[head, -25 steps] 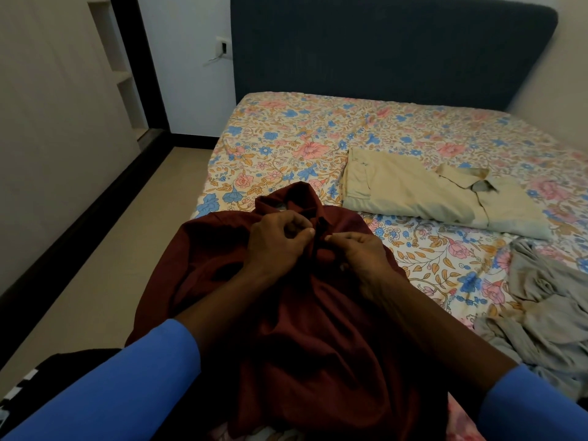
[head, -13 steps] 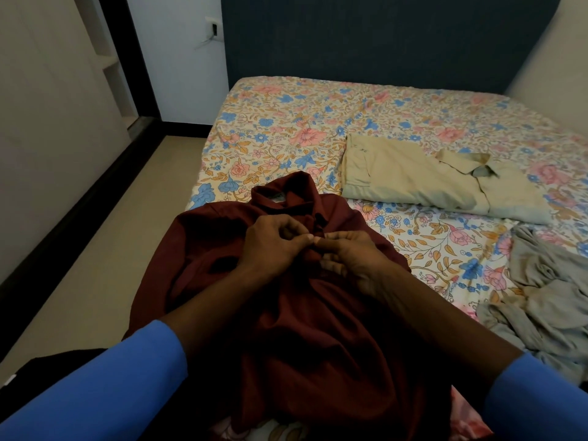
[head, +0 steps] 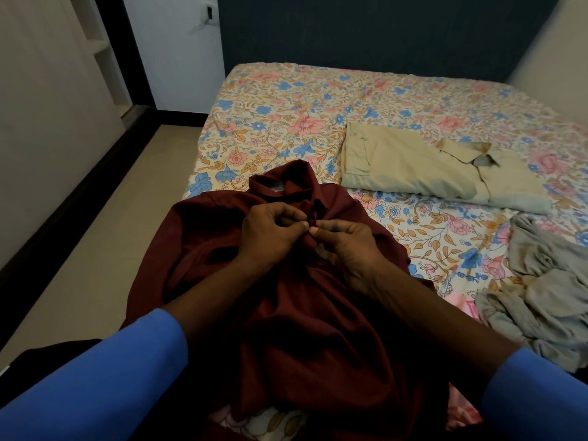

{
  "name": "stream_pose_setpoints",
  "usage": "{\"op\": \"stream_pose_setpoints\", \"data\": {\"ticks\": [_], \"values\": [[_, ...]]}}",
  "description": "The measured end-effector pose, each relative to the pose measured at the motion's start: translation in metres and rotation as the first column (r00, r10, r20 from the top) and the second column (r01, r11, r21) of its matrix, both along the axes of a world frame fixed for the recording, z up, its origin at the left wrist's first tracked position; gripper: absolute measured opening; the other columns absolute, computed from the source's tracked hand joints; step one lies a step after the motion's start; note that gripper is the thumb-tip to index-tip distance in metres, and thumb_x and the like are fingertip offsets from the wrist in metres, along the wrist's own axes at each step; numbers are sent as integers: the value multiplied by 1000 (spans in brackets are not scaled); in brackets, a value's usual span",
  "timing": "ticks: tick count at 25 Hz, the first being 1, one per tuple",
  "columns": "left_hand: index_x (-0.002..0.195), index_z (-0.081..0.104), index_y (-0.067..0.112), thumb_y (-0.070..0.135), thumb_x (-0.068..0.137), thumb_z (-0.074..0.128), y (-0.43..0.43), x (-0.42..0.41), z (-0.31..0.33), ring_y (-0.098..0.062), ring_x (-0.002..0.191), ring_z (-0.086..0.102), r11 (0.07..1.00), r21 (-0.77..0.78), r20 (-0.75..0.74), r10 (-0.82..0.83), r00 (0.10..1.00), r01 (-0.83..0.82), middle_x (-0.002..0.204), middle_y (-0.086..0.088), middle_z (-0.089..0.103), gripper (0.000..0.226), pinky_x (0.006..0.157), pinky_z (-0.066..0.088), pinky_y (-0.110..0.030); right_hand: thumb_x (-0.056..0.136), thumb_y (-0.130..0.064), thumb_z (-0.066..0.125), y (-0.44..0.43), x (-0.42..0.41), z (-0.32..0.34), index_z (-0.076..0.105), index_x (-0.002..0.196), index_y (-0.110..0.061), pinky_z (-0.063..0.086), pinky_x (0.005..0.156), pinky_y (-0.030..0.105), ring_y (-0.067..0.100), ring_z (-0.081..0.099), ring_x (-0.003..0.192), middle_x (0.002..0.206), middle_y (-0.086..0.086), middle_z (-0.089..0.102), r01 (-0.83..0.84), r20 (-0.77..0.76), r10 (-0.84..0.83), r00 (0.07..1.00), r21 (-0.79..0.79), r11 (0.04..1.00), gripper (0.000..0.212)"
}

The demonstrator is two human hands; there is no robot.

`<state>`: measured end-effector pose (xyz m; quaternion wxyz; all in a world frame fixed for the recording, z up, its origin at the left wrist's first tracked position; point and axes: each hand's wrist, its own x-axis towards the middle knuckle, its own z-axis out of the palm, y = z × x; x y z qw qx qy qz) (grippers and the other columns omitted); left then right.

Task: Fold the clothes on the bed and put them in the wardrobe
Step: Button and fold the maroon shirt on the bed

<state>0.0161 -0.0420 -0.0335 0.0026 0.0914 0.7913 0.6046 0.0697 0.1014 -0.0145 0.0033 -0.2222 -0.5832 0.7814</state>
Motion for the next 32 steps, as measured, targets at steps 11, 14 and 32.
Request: {"op": "stream_pose_setpoints", "data": {"ticks": [11,14,32], "values": [[93,74,25,19,82,81,5,3,5,1,69,69,976,-216,-161,7,987,-42,75,11,72,15,65,59,-22,92,2,71,-3,-3,-12,71,109,8,64,73,29,20,74,77,98,20,75,43,-61,-33,998,175,984,18],[91,71,25,20,81,81,11,9,3,4,67,67,972,-220,-227,33,973,-84,73,15,69,15,63,53,-15,94,3,67,-4,-4,-15,72,108,8,62,80,36,22,72,79,101,24,75,49,-47,-43,998,126,991,15],[88,68,23,11,85,76,6,-5,-9,1,75,69,987,-158,-137,-59,989,37,82,11,72,15,66,54,-16,85,-2,80,5,-6,-28,76,101,-1,64,82,49,33,77,88,94,18,76,96,-80,-76,994,290,952,17]]}}
